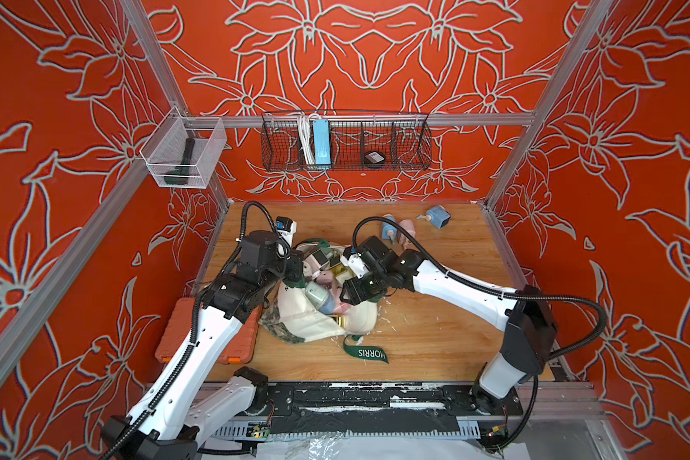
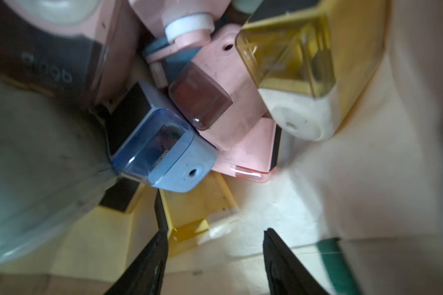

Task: Take out the pencil sharpeners from the tote bags
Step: Adjust the canvas bag at the center of the board, then pick up the pencil sharpener from the canvas bag.

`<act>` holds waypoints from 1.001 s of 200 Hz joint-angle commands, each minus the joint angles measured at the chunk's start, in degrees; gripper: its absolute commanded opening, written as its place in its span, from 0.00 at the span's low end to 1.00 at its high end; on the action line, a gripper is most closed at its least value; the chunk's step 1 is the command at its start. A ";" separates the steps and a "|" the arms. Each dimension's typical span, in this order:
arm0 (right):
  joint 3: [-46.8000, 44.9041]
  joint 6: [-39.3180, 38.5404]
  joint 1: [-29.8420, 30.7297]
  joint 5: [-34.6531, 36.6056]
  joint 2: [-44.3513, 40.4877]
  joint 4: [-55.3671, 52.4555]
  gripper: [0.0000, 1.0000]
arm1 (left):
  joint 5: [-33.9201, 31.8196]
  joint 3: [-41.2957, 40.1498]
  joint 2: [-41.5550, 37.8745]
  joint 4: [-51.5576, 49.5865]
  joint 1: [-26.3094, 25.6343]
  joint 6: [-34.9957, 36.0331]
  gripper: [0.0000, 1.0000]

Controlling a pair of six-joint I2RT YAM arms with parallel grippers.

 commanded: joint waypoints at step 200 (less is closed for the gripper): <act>-17.28 5.50 0.56 2.72 -14.02 7.49 0.89 | 3.75 -12.28 -7.50 18.59 0.20 -7.10 0.00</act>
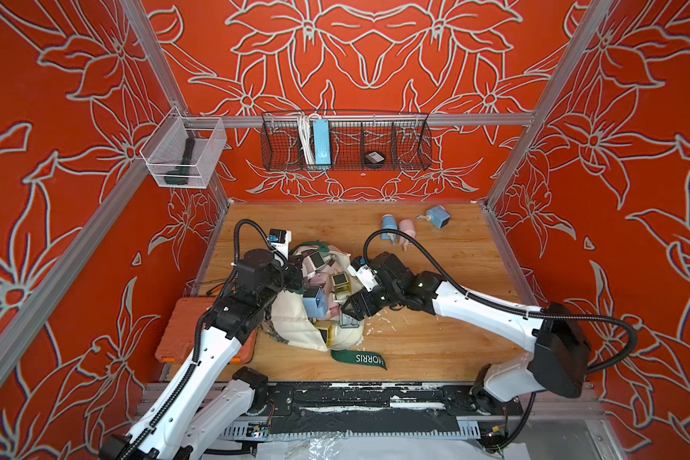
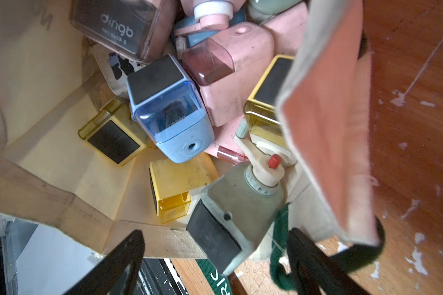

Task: Take out the pencil sharpeners from the tote bags
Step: Pick up the pencil sharpener from the canvas bag.

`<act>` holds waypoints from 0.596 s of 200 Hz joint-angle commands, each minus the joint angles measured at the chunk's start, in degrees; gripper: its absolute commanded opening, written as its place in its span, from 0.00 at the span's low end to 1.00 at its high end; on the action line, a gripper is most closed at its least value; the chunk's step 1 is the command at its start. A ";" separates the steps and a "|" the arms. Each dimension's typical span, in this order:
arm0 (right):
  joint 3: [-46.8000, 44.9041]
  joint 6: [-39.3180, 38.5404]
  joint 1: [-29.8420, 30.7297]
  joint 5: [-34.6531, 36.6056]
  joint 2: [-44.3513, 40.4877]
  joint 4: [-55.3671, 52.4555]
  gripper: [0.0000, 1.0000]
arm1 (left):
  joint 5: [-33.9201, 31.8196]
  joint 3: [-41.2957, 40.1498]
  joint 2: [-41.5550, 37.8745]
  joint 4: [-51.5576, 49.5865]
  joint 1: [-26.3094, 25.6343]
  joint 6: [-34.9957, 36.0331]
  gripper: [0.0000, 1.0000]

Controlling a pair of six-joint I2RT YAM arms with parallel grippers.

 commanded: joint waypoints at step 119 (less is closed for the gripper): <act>7.89 13.25 10.00 18.93 9.82 -11.14 0.79 | 0.82 -3.01 -0.20 6.51 0.07 -1.55 0.00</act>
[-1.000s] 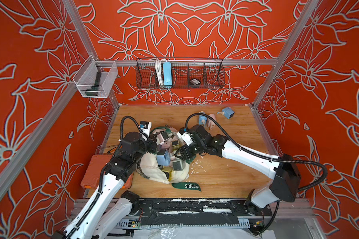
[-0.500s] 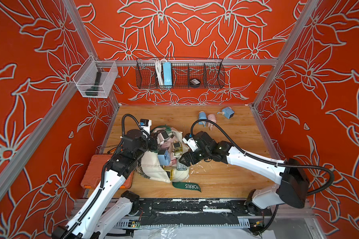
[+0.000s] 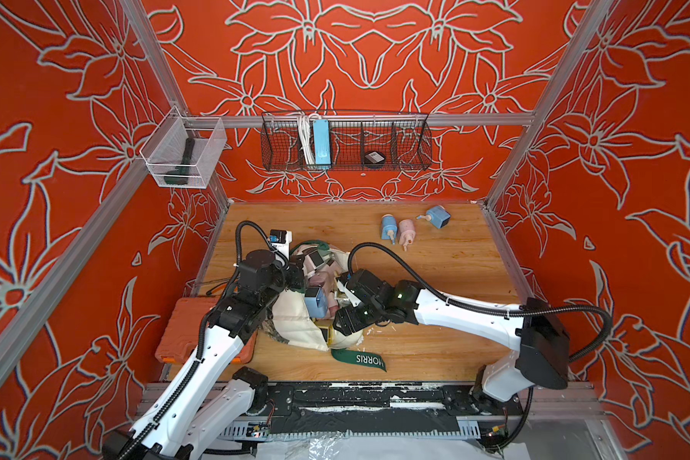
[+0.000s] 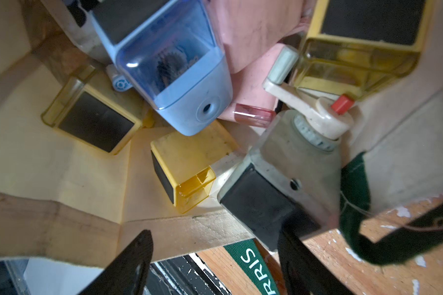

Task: Take out the pencil sharpeners from the tote bags
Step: Pick up the pencil sharpener from the canvas bag.

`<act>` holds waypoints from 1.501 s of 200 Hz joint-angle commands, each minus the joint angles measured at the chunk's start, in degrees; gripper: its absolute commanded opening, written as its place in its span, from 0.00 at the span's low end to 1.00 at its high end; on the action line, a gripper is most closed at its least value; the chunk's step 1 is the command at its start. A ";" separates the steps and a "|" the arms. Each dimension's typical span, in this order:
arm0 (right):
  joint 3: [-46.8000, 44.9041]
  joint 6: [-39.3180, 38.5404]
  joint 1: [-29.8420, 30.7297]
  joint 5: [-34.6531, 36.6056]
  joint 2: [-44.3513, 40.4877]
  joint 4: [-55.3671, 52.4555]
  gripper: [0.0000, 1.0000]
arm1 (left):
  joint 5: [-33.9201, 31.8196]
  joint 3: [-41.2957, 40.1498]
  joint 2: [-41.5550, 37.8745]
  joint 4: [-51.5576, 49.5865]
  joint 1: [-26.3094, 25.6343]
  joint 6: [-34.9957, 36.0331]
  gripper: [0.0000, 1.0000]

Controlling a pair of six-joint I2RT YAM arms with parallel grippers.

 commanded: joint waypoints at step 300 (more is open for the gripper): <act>4.09 5.79 1.08 7.71 10.10 0.93 0.73 | 0.34 -3.04 -2.17 2.88 0.07 0.40 0.00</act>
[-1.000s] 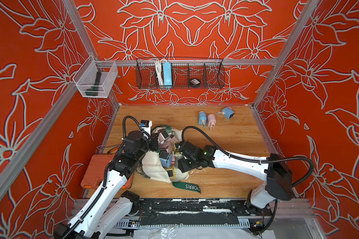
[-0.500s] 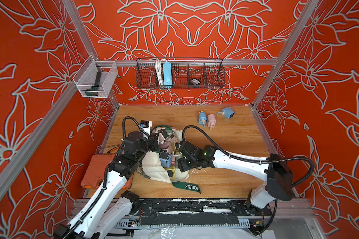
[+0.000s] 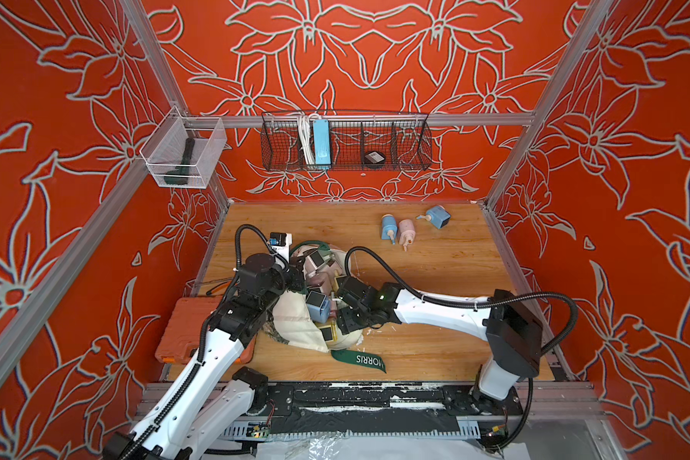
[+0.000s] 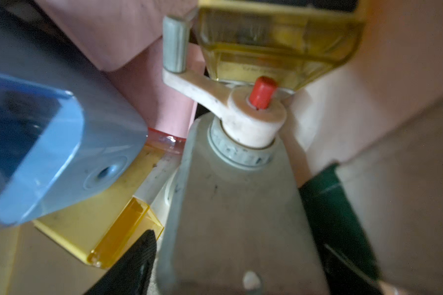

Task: Take out the pencil sharpeners from the tote bags
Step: Pick up the pencil sharpener from the canvas bag, then place the pencil sharpener at the center of the board.

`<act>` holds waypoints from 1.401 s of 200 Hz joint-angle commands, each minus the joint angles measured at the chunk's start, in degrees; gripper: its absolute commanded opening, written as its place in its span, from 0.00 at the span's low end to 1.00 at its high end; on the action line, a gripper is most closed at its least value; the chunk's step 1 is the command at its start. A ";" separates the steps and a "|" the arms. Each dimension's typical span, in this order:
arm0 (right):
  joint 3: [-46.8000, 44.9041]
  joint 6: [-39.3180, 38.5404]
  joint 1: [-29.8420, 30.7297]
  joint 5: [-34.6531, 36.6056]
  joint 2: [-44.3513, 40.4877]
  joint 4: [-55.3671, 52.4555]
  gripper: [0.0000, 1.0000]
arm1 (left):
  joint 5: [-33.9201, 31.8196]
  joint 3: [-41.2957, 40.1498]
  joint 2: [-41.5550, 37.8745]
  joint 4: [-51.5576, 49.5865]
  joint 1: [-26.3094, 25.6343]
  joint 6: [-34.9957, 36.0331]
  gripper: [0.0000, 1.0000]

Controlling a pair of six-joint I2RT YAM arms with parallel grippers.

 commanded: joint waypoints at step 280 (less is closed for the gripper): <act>4.09 -12.96 -44.69 10.10 -13.73 -1.94 0.41 | -0.56 -1.54 -1.69 0.24 0.07 -0.14 0.00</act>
